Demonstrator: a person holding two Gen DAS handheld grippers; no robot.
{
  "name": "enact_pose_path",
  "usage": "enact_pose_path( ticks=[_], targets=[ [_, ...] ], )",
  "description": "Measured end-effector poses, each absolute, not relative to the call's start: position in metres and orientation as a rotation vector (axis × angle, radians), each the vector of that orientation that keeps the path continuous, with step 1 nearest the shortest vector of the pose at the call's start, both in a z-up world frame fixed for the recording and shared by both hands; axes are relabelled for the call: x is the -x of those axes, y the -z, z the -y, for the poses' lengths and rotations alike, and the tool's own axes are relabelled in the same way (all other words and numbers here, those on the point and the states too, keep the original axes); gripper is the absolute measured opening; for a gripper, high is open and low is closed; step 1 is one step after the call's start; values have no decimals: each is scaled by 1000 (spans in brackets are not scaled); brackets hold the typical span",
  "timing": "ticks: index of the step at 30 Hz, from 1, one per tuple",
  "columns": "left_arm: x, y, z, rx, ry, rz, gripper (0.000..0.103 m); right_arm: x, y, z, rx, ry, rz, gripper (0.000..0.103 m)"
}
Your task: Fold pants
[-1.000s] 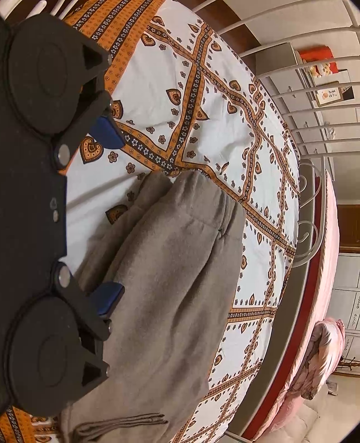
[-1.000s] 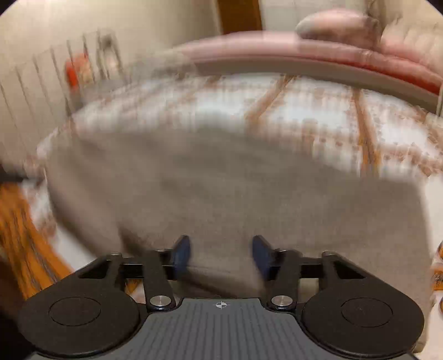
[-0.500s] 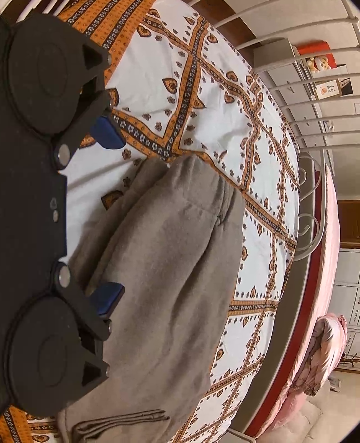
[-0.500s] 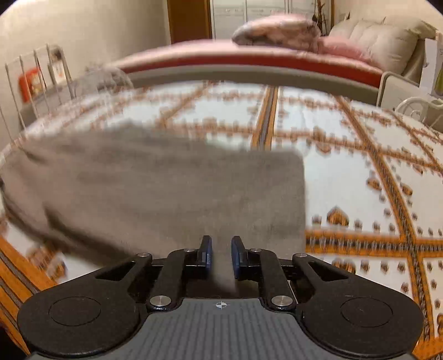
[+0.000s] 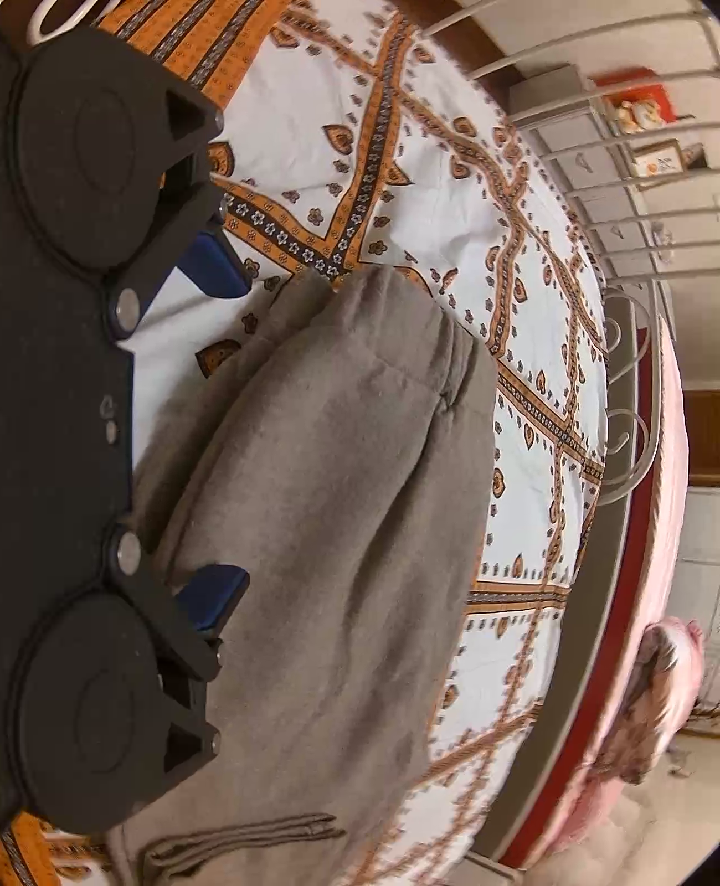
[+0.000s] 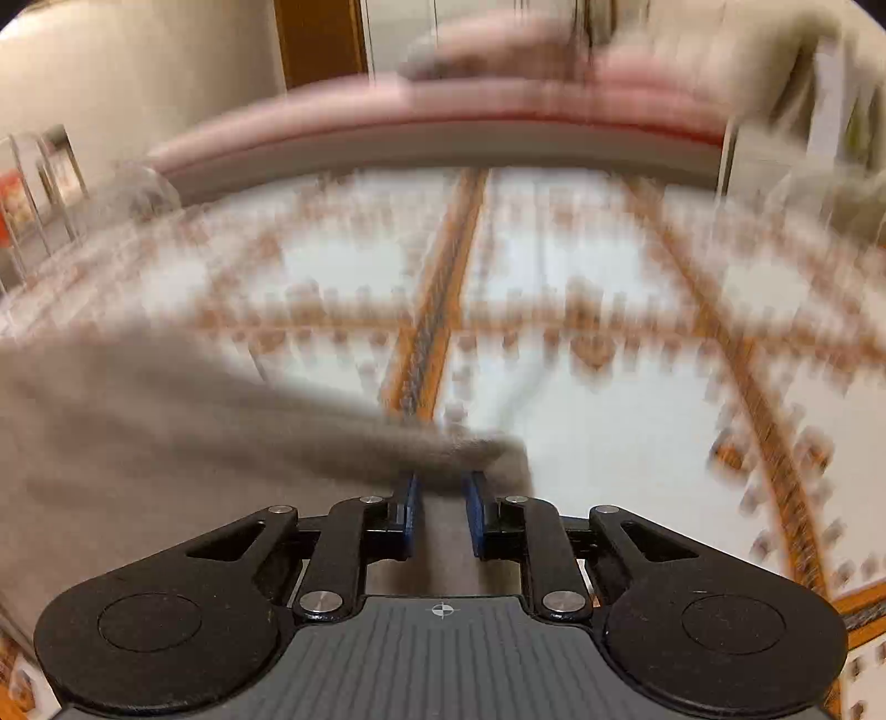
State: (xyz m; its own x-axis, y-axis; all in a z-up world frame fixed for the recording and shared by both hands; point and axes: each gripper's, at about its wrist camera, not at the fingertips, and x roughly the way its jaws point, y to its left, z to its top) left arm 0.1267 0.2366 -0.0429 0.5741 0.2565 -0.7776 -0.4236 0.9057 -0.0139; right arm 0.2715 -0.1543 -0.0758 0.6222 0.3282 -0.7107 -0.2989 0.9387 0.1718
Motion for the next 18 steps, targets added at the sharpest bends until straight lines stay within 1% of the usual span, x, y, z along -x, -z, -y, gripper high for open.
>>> enact_pose_path(
  ticks=[3,4,5,6,7,8,9,14,16,18],
  targets=[
    [-119,41,-259,380,-395,-833,96,-270,52,160,-124,-353,-770,20],
    [-115,42,-267,442,-390,-815,93,-264,41,159,-128,-387,-731,21],
    [-111,42,-275,501,-382,-797,91,-258,35,156,-108,-406,-721,28],
    [-108,45,-283,559,-371,-782,86,-252,32,155,-86,-421,-719,38],
    [-106,47,-288,596,-365,-776,79,-246,30,154,-73,-436,-714,43],
    [-106,50,-293,625,-360,-779,76,-241,26,153,-59,-450,-708,49],
    [-105,54,-299,655,-362,-785,71,-237,24,153,-52,-455,-703,50],
    [-101,70,-323,797,-342,-739,65,-218,15,162,-60,-446,-696,50],
    [-103,76,-331,835,-315,-724,59,-222,13,176,-76,-412,-703,52],
    [-107,79,-334,854,-280,-705,57,-227,11,194,-113,-370,-709,55]
  ],
)
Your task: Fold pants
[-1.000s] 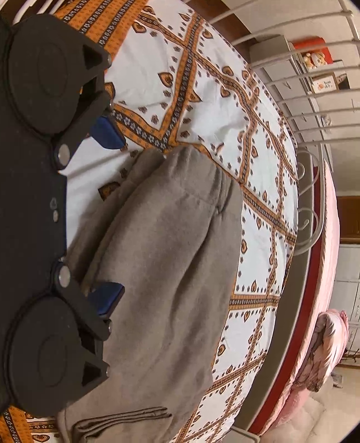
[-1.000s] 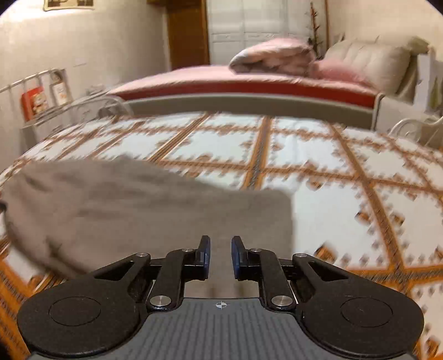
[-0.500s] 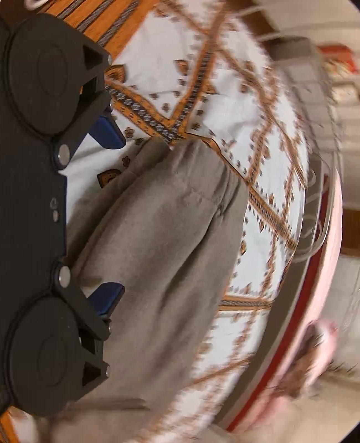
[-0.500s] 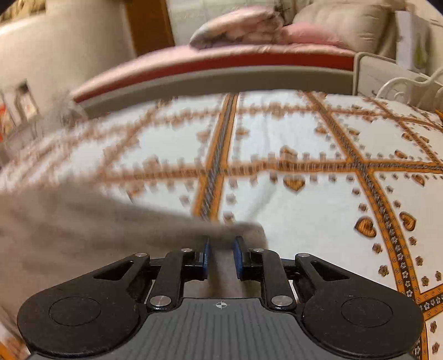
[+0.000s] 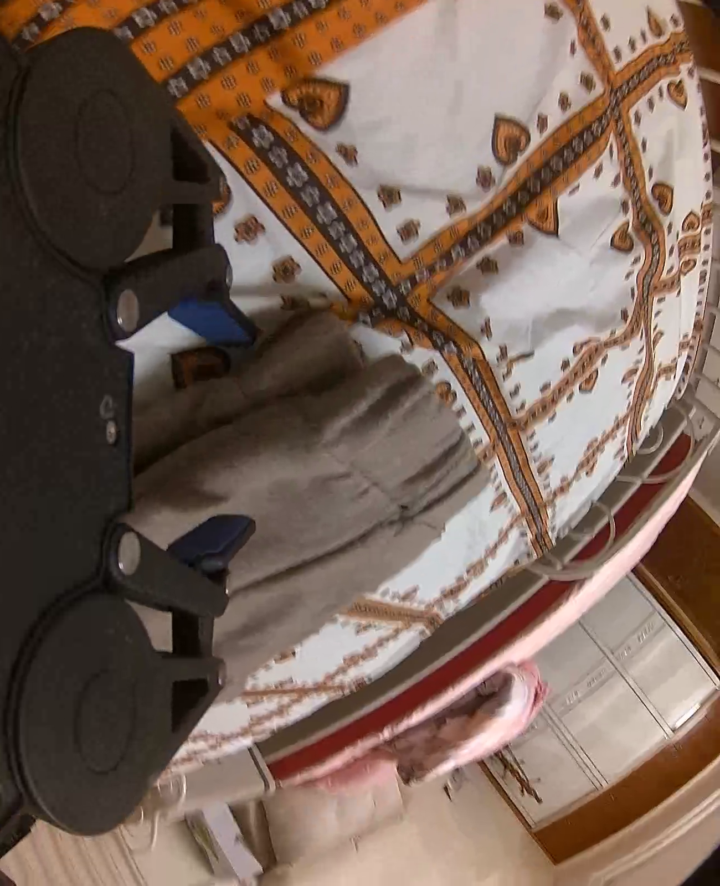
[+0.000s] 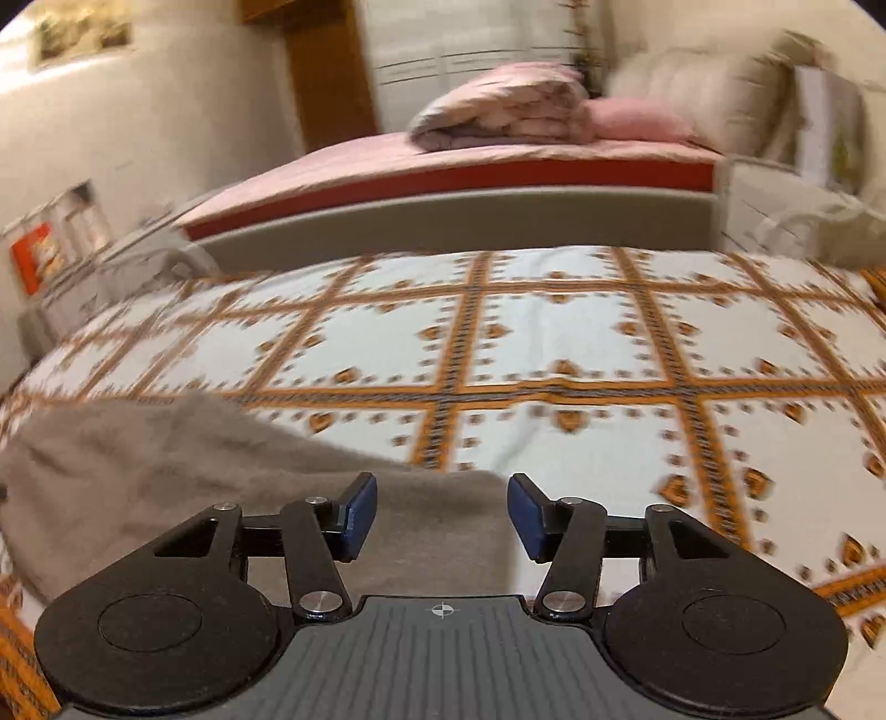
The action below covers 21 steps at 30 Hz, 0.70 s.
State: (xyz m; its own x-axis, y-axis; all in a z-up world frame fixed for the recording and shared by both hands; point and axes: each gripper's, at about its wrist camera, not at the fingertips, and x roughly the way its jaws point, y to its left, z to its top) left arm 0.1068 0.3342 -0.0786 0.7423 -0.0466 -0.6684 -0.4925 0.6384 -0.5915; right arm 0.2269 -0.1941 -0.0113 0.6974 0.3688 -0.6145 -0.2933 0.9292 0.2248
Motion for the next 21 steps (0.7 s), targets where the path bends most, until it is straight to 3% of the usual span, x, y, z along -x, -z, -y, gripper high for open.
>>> enact_pose_path(
  ticks=[10,13,15,21],
  targets=[
    [-132,87,-327,690,-218,-689,60,-239,38,227,-150,-153,-812,58],
    [-133,84,-323,655,-221,-683,59,-243,44,236,-152,-81,-826,64],
    [-130,81,-320,656,-231,-688,59,-244,45,244,-141,-32,-815,74],
    [-122,70,-325,706,-175,-581,58,-241,45,265,-177,-2,-814,76]
  ],
)
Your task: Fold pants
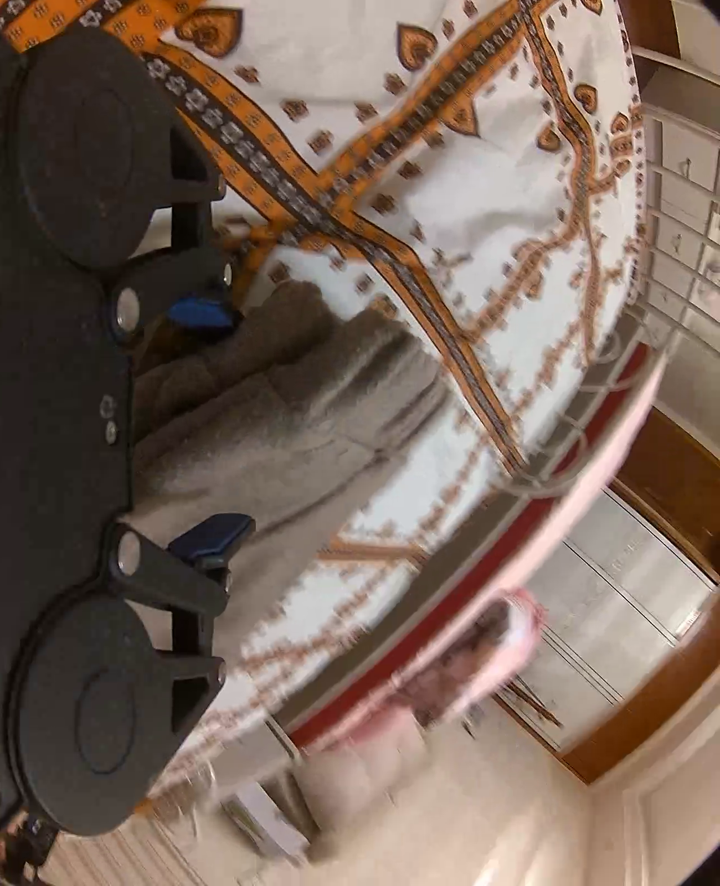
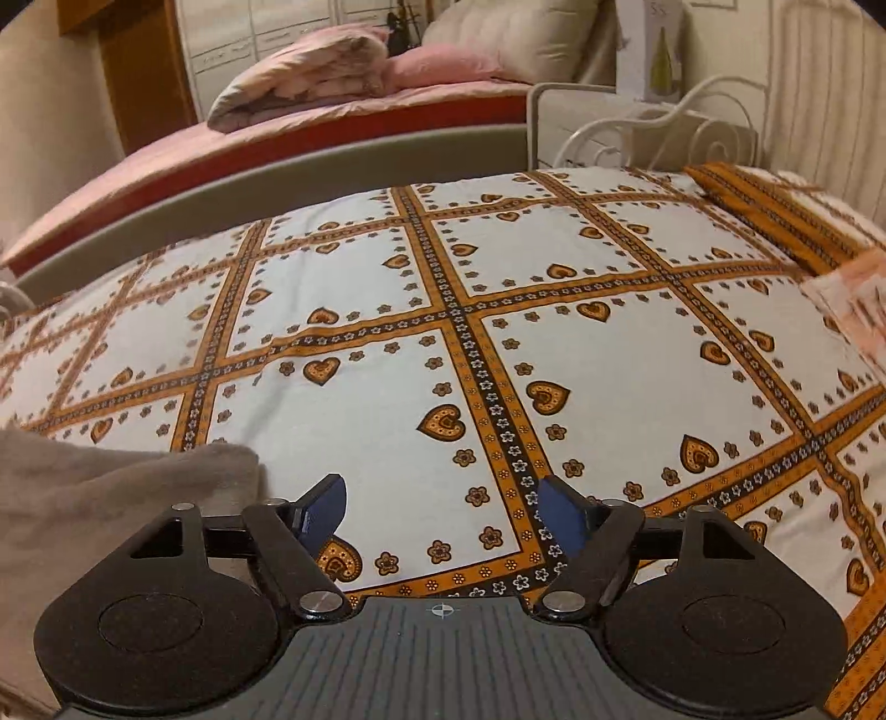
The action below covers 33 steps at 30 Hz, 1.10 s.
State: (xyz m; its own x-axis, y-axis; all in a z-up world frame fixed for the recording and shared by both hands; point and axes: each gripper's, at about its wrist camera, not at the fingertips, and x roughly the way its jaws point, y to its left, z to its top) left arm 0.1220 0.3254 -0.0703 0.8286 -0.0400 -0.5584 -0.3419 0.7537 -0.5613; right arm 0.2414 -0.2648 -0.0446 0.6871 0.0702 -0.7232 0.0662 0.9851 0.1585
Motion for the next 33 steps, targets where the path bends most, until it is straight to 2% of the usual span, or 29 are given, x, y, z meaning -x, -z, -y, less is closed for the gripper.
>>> enact_pose_path(
  ticks=[3,8,18,20,21,22,25,33],
  targets=[
    [-128,88,-331,754,-202,-661,57,-241,42,269,-187,6,-810,76],
    [-119,98,-349,913,-180,-581,57,-241,42,270,-197,-4,-811,76],
    [-136,104,-356,927,-159,-521,57,-240,43,271,-189,3,-812,76],
    [-142,103,-357,892,-162,-534,50,-241,45,275,-190,14,-816,76],
    [-143,100,-356,870,-163,-544,38,-242,46,279,-192,25,-821,77],
    [-146,96,-354,840,-154,-548,31,-243,48,282,-195,37,-826,77],
    [-146,77,-344,746,-122,-497,27,-247,53,297,-187,80,-844,77],
    [-142,18,-294,621,-39,-388,26,-245,59,335,-157,138,-854,77]
  ],
)
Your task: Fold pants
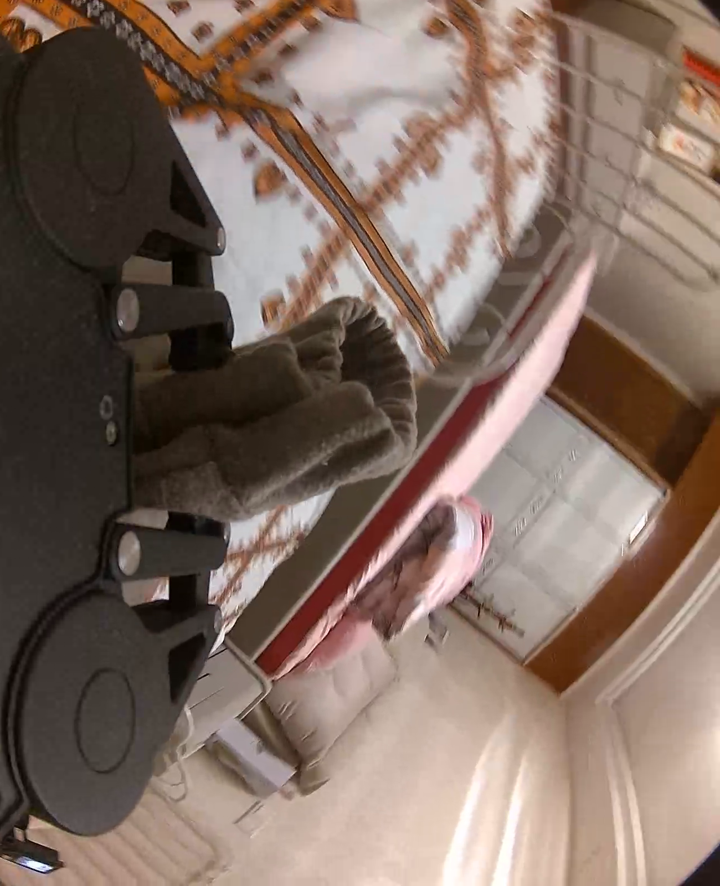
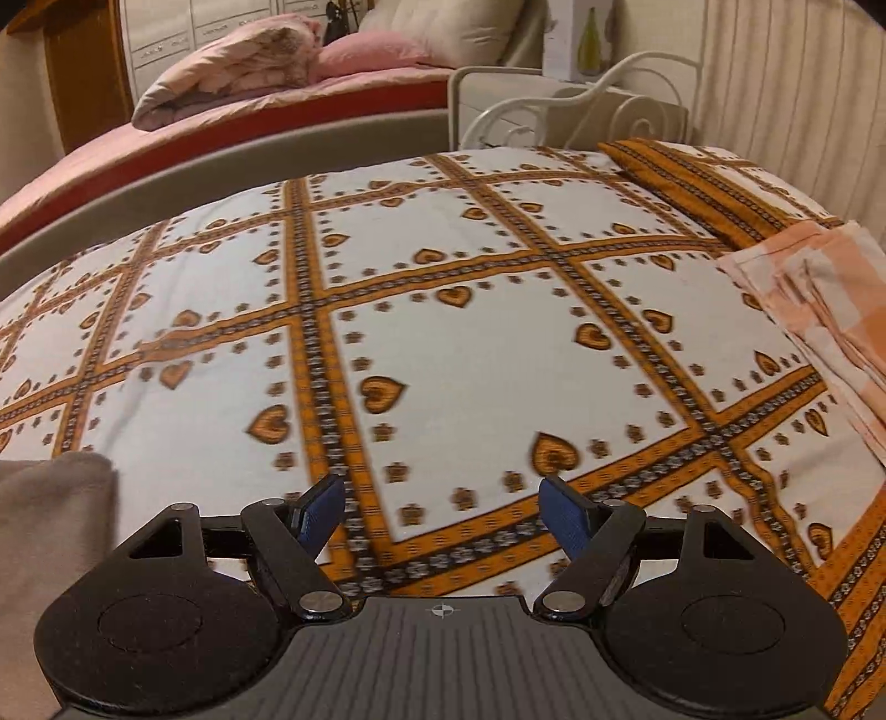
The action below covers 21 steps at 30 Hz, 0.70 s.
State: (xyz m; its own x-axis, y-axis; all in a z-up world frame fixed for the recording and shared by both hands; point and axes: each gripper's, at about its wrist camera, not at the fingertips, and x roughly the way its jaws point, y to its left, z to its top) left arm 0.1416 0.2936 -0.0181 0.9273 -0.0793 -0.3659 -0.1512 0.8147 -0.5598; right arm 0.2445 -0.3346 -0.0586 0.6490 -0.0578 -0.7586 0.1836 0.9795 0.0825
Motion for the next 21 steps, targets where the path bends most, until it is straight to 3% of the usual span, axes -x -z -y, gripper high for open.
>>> enact_pose_path(
  ticks=[10,21],
  targets=[
    [-184,-24,-166,420,89,-402,26,-226,54,355,-227,112,-850,77],
    [-235,3,-8,254,312,-522,25,-216,46,389,-251,141,-798,78]
  ],
)
